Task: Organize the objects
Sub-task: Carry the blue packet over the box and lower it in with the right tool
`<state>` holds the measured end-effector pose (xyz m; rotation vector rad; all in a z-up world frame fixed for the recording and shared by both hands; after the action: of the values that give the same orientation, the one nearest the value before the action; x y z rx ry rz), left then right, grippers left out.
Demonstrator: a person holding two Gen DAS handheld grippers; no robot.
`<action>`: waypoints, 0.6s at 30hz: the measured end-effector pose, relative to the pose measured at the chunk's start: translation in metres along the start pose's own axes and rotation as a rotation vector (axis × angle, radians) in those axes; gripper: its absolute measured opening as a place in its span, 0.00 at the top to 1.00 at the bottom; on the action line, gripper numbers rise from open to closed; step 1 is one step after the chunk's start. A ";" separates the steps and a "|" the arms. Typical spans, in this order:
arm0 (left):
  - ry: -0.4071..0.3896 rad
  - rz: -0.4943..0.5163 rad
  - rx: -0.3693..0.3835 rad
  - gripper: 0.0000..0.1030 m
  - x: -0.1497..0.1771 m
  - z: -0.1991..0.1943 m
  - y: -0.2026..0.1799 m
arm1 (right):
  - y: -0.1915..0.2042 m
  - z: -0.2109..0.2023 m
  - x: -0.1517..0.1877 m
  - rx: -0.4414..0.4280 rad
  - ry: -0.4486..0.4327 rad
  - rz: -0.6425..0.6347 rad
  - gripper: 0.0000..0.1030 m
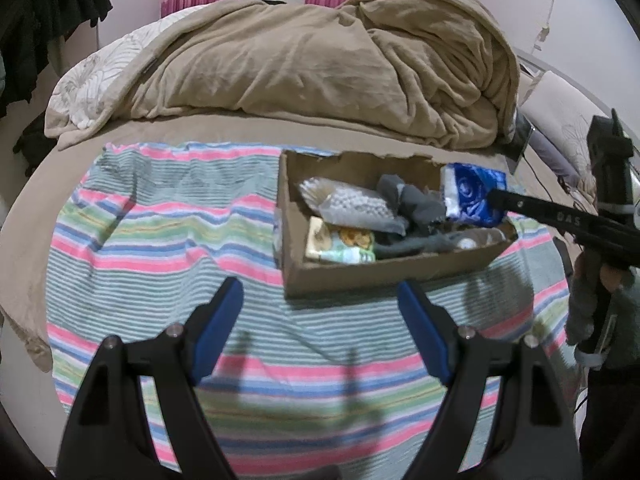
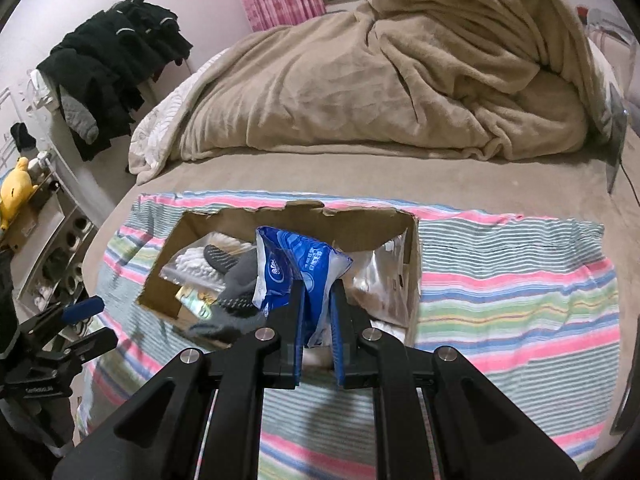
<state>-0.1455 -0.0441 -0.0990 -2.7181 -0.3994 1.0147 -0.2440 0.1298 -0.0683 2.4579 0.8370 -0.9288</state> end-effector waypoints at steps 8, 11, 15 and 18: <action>0.007 -0.018 0.016 0.21 -0.009 0.016 0.003 | -0.003 0.036 -0.002 0.011 0.053 0.017 0.87; 0.013 -0.020 0.018 0.21 -0.011 0.021 0.005 | -0.003 0.045 -0.005 0.026 0.069 0.009 0.86; 0.022 -0.028 0.022 0.21 -0.012 0.027 0.008 | -0.001 0.056 -0.007 0.039 0.085 0.000 0.85; 0.027 -0.034 0.022 0.21 -0.012 0.031 0.011 | 0.002 0.064 -0.008 0.056 0.095 -0.009 0.82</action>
<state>-0.1726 -0.0555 -0.1176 -2.6927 -0.4258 0.9668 -0.2775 0.0910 -0.1081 2.5657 0.8657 -0.8549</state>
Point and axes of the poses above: each gripper's, at about its wrist camera, not at the fingertips, and z roughly the way its jaws point, y to its left, x to its underside, the point moved 8 cm from there along z, roughly the way its jaws point, and after that the axes turned 11 degrees about -z, right-handed, at the moved point
